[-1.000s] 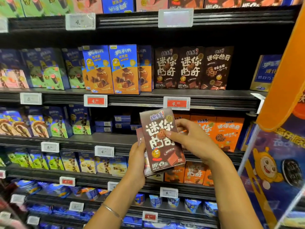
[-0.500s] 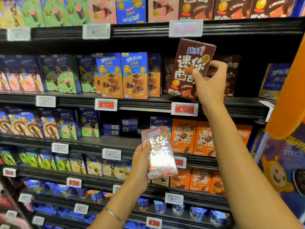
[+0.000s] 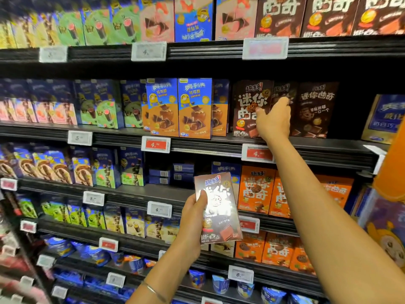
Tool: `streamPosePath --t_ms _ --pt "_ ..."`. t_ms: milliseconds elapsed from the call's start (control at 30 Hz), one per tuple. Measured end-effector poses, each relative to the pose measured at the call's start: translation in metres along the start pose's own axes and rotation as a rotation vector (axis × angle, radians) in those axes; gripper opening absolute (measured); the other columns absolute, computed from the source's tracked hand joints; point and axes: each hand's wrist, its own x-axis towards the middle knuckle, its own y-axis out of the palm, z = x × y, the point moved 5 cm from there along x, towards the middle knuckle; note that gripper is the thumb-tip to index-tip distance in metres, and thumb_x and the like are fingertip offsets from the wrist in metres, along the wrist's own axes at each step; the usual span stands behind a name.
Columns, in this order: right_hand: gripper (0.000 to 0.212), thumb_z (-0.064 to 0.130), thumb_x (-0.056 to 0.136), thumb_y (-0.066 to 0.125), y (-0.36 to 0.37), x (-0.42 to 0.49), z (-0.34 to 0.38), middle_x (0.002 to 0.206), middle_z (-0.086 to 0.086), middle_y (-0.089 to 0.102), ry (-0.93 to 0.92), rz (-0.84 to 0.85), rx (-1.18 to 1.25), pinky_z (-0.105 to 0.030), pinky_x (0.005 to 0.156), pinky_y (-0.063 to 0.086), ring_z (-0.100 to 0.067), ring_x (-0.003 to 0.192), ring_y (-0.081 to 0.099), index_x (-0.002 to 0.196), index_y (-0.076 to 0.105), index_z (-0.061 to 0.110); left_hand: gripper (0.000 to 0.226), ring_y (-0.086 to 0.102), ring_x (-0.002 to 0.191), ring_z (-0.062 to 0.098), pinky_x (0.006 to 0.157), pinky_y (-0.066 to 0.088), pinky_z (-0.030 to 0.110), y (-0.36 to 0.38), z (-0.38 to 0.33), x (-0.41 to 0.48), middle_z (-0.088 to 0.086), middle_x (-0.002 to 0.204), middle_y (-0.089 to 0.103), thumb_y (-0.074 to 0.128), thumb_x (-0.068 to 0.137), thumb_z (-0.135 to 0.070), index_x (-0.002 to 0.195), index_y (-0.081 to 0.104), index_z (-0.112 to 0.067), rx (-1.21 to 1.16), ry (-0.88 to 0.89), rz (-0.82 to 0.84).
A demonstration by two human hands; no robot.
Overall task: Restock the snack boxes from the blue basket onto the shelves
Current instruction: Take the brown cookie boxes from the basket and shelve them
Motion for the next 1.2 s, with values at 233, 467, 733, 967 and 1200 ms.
streamPosePath --t_ms 233,467,733,967,1200 --pt "0.044 0.030 0.099 0.060 0.018 0.005 0.005 0.139 -0.018 0.047 0.047 0.062 -0.070 -0.049 0.094 0.045 -0.037 0.125 0.051 0.133 0.042 0.008 0.023 0.080 0.098 0.027 0.088 0.065 0.048 -0.003 -0.001 0.000 0.002 0.107 0.082 0.056 0.109 -0.042 0.122 0.064 -0.025 -0.008 -0.030 0.003" --pt "0.057 0.037 0.096 0.065 0.009 -0.001 0.006 0.141 -0.018 0.046 0.032 0.111 0.003 -0.045 0.096 0.046 -0.035 0.128 0.050 0.137 0.040 0.006 0.025 0.076 0.109 0.029 0.102 0.059 0.054 0.001 0.003 -0.003 0.005 0.118 0.079 0.057 0.108 -0.043 0.122 0.065 -0.024 0.017 -0.014 0.011" --pt "0.016 0.034 0.096 0.065 -0.052 -0.082 -0.011 0.101 0.010 0.069 -0.117 0.095 0.419 -0.015 0.077 0.051 0.001 0.092 0.065 0.109 0.065 0.024 0.026 0.080 0.097 0.023 0.067 0.064 0.032 0.030 -0.019 -0.016 0.006 0.115 0.079 0.056 0.107 -0.039 0.128 0.064 -0.024 -0.022 0.249 0.041" --pt "0.045 0.047 0.086 0.076 -0.064 -0.102 -0.020 0.103 0.007 0.074 -0.026 0.566 0.506 -0.017 0.069 0.056 -0.005 0.094 0.072 0.124 0.058 0.031 0.027 0.077 0.106 0.027 0.081 0.066 0.038 0.097 -0.098 -0.005 0.009 0.120 0.076 0.054 0.110 -0.031 0.134 0.059 -0.019 -0.066 0.468 0.170" --pt "0.047 0.031 0.094 0.072 -0.086 -0.064 -0.019 0.115 0.004 0.070 -0.119 0.292 0.456 -0.034 0.082 0.062 -0.010 0.099 0.072 0.136 0.051 0.025 0.049 0.076 0.102 0.014 0.079 0.063 0.032 0.163 -0.140 0.023 0.001 0.121 0.069 0.052 0.108 -0.047 0.144 0.046 -0.016 0.134 0.642 0.278"
